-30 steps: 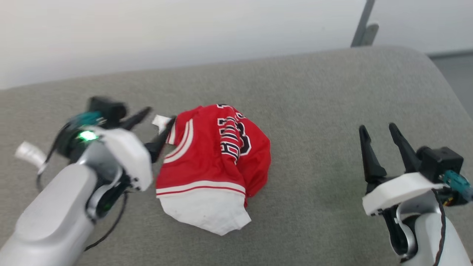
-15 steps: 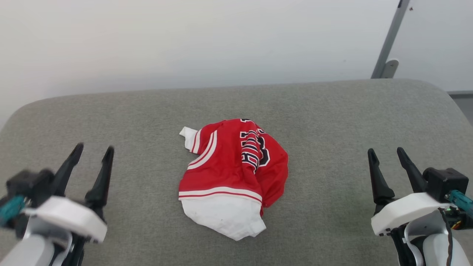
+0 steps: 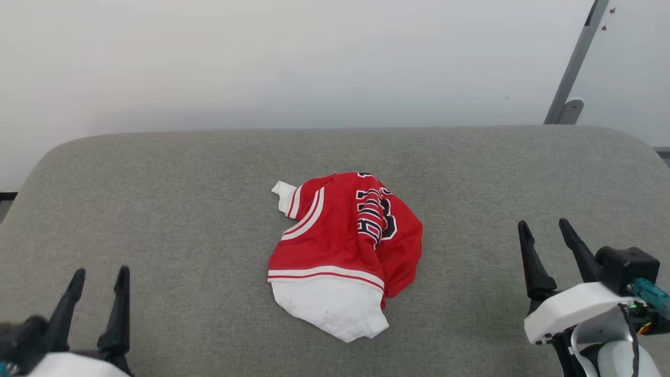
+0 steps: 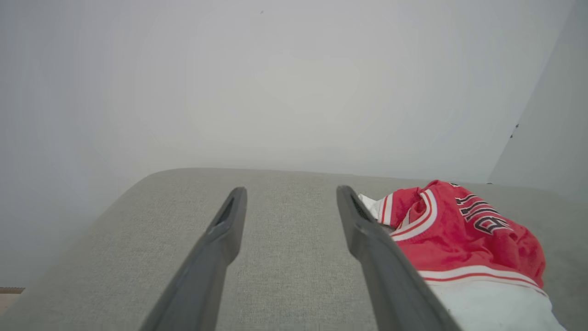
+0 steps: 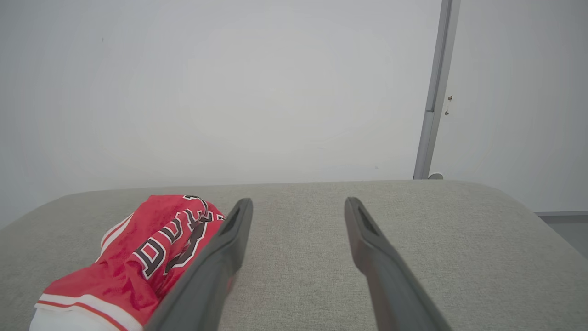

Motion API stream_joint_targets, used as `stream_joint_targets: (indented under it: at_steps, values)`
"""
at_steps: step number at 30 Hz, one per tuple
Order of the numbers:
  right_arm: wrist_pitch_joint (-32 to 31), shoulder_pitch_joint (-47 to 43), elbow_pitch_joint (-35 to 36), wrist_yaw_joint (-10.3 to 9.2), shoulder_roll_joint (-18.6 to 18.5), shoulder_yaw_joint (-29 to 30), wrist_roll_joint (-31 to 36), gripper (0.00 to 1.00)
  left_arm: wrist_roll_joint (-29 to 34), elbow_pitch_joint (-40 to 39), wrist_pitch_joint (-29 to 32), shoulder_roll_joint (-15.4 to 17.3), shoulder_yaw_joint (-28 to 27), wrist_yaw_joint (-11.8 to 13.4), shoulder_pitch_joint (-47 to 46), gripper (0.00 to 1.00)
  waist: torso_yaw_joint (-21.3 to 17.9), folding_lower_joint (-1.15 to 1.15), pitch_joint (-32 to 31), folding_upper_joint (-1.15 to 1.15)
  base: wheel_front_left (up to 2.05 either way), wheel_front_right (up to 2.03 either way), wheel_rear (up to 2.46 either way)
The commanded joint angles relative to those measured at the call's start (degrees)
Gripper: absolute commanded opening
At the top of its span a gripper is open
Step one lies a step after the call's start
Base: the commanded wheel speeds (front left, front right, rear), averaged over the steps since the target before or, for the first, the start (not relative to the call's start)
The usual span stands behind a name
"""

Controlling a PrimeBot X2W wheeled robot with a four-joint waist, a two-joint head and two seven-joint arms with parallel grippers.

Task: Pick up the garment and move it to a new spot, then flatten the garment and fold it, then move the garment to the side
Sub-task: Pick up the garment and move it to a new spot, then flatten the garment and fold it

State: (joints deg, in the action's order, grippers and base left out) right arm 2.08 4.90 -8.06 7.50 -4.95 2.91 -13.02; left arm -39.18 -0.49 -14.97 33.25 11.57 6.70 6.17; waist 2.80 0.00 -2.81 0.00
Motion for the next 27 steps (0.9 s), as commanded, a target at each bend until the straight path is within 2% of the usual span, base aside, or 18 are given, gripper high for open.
stream_joint_targets:
  at_steps: [1, 7, 13, 21, 27]
  values:
    - [-0.04, -0.66, 0.15, -0.02, 0.09, -0.04, 0.19, 1.00, 0.69, -0.25, -0.29, -0.64, -1.08, -0.44, 0.96, 1.00, 0.17, 0.00, -0.03, 0.00, 0.00, 0.00, 0.00]
    - [-0.49, -1.16, 0.56, -0.02, 0.35, -0.11, 0.13, 1.00, 4.41, 0.12, -0.29, -5.68, -6.70, -3.71, 4.56, 1.00, 0.90, 0.00, 0.04, 0.00, 0.00, 0.00, 0.00]
    - [-0.76, -1.62, 0.83, -0.02, 0.40, -0.35, -0.26, 1.00, 7.03, 0.47, -0.30, -8.95, -10.13, -6.67, 5.69, 1.00, 1.33, 0.00, 0.23, 0.00, 0.00, 0.00, 0.00]
    - [-1.38, -1.47, 0.88, -0.02, 0.09, -2.00, -0.86, 1.00, 9.64, 1.05, -0.30, -11.03, -12.32, -9.03, 5.24, 1.00, 1.84, 0.00, 0.42, 0.00, 0.00, 0.00, 0.00]
    - [-2.74, -1.40, 0.73, -0.02, -0.52, -4.60, -1.45, 1.00, 10.09, 1.16, -0.30, -12.05, -12.95, -9.76, 5.00, 1.00, 2.35, 0.00, 0.68, 0.00, 0.00, 0.00, 0.00]
